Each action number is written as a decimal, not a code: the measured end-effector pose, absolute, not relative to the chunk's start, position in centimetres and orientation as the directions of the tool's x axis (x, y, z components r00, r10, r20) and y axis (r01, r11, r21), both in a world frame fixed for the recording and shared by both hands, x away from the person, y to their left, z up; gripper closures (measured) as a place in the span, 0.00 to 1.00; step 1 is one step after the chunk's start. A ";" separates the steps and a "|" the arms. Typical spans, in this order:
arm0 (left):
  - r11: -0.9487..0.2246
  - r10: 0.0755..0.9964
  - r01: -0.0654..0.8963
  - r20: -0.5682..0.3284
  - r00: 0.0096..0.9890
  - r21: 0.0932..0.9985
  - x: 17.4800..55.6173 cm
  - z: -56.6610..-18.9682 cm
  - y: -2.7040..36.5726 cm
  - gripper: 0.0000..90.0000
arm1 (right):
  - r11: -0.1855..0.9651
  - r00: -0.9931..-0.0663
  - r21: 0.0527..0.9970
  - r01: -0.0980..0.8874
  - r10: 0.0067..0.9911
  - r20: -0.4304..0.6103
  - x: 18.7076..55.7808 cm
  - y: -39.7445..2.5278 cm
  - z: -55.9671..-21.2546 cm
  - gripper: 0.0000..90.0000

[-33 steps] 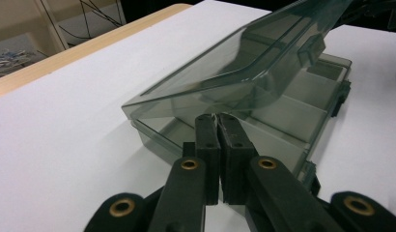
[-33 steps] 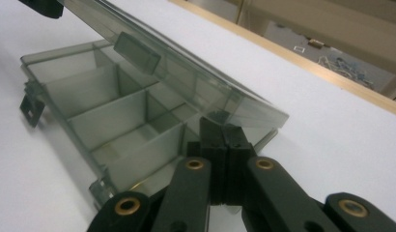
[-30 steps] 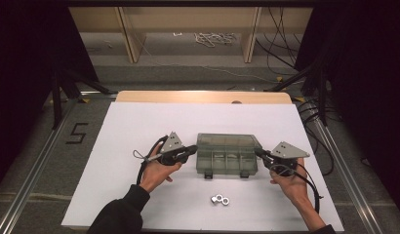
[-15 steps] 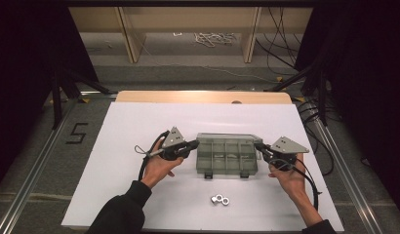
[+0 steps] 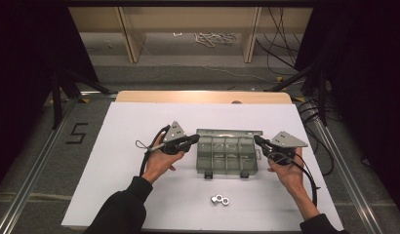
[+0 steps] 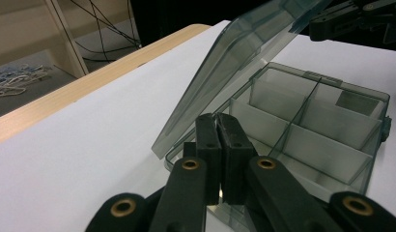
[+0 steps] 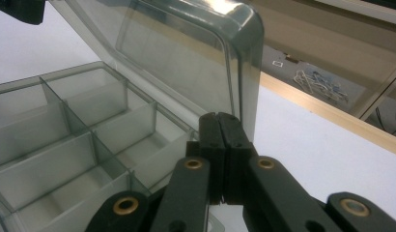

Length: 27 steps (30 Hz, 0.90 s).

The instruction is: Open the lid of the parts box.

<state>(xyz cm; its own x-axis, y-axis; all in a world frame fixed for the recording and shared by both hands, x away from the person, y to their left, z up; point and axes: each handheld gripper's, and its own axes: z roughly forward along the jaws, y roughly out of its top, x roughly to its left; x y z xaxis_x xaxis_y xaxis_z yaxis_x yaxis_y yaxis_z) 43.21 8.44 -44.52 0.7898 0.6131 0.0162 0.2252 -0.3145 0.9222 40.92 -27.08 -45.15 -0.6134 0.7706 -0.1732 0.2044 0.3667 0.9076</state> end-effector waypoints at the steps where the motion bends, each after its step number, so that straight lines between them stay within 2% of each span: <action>1: -0.310 0.611 0.228 0.010 0.792 0.923 43.3 -44.6 8.4 0.98 | 0.371 -0.618 0.905 0.211 0.768 -0.170 41.0 -27.0 -45.1 0.99; 10: -0.319 0.611 0.226 0.017 0.792 0.920 43.2 -44.6 8.3 0.98 | 0.364 -0.637 0.901 0.236 0.758 -0.140 40.7 -27.0 -45.1 0.93; 14: -0.317 0.612 0.227 0.016 0.790 0.921 43.2 -44.5 8.4 0.98 | 0.362 -0.654 0.890 0.276 0.750 -0.102 40.3 -27.2 -45.1 0.75; 18: -0.309 0.616 0.238 0.003 0.788 0.921 43.1 -44.6 8.3 0.98 | 0.317 -0.627 0.895 0.314 0.777 -0.055 40.4 -27.6 -45.1 0.58; 21: -0.325 0.601 0.215 0.026 0.799 0.921 43.3 -44.5 8.4 0.98 | 0.296 -0.602 0.894 0.337 0.798 -0.037 40.6 -27.8 -45.1 0.43; 24: -0.315 0.611 0.227 0.014 0.792 0.921 43.2 -44.6 8.4 0.98 | 0.288 -0.595 0.907 0.307 0.802 -0.053 41.2 -28.1 -45.3 0.29; 27: -0.318 0.613 0.226 0.018 0.790 0.921 43.2 -44.6 8.4 0.98 | 0.277 -0.599 0.925 0.259 0.797 -0.071 41.8 -28.1 -45.3 0.27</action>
<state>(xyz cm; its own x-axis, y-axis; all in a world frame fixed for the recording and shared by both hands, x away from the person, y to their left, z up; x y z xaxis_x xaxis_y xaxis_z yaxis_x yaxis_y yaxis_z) 43.25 8.40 -44.57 0.7895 0.6135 0.0181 0.2258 -0.3178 0.9209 41.75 -28.11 -45.29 -0.5992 0.7975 -0.0711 0.2592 0.2773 0.9252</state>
